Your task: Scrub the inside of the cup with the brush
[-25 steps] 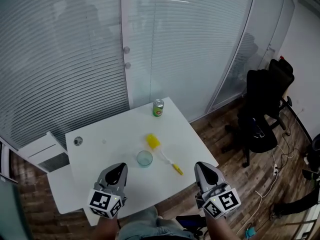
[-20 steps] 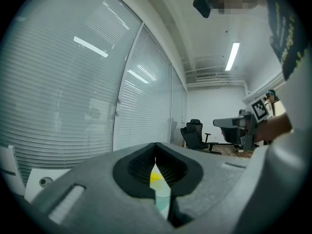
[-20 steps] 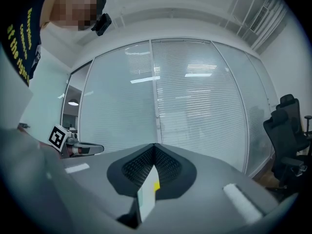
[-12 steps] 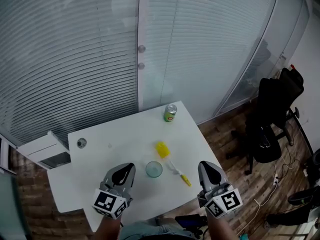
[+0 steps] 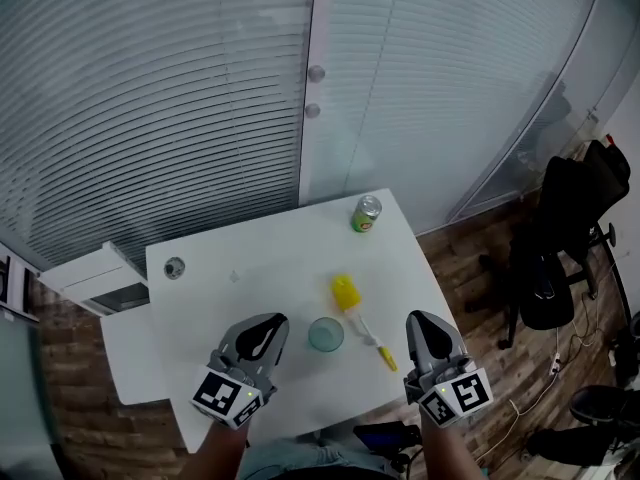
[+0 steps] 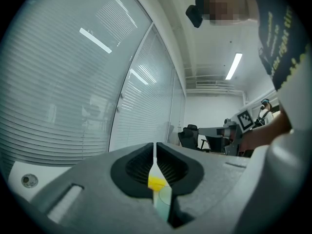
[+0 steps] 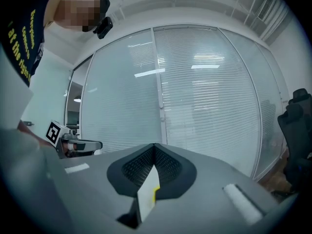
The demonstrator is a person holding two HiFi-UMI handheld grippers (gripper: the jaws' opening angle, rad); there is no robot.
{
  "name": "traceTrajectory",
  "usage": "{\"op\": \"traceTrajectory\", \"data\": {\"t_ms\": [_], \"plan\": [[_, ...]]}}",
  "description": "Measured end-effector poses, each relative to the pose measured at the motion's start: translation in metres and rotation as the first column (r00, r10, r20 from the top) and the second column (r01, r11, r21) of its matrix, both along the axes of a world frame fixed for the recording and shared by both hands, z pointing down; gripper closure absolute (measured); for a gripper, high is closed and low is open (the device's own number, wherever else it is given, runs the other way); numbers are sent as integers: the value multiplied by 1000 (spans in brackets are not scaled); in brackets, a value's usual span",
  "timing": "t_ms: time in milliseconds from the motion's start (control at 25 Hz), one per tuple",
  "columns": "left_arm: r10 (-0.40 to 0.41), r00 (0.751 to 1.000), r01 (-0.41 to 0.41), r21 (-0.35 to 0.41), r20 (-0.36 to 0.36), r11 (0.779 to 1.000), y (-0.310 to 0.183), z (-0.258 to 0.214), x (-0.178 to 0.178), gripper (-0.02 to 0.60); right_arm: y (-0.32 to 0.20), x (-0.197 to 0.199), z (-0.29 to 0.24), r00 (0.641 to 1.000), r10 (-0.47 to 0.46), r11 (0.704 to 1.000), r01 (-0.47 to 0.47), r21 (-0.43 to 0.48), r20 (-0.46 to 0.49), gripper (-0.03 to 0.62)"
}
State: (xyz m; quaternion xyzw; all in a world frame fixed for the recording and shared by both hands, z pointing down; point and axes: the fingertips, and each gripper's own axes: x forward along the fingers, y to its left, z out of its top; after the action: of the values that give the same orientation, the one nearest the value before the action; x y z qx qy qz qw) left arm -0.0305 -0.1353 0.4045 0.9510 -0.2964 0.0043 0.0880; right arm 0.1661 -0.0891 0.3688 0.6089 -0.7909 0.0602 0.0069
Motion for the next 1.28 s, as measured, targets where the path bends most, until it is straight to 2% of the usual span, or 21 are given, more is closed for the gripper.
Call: {"op": "traceTrajectory", "data": {"t_ms": [320, 480, 720, 800, 1160, 1280], "plan": [[-30, 999, 31, -24, 10, 999, -8, 11, 3, 532, -31, 12, 4, 998, -56, 998, 56, -13, 1, 588], [-24, 998, 21, -57, -54, 998, -6, 15, 7, 473, -38, 14, 11, 995, -96, 995, 96, -30, -1, 586], [1, 998, -5, -70, -61, 998, -3, 30, 14, 405, -42, 15, 32, 987, -159, 985, 160, -61, 16, 585], [23, 998, -28, -81, -66, 996, -3, 35, 17, 364, -44, 16, 40, 986, -167, 983, 168, -74, 18, 572], [97, 995, -98, -154, -16, 983, 8, 75, 30, 251, -46, 11, 88, 977, -211, 963, 210, -166, 12, 502], [156, 987, -147, -175, 36, 974, 19, 97, 40, 235, -45, 6, 103, 973, -232, 955, 228, -190, 0, 490]]}}
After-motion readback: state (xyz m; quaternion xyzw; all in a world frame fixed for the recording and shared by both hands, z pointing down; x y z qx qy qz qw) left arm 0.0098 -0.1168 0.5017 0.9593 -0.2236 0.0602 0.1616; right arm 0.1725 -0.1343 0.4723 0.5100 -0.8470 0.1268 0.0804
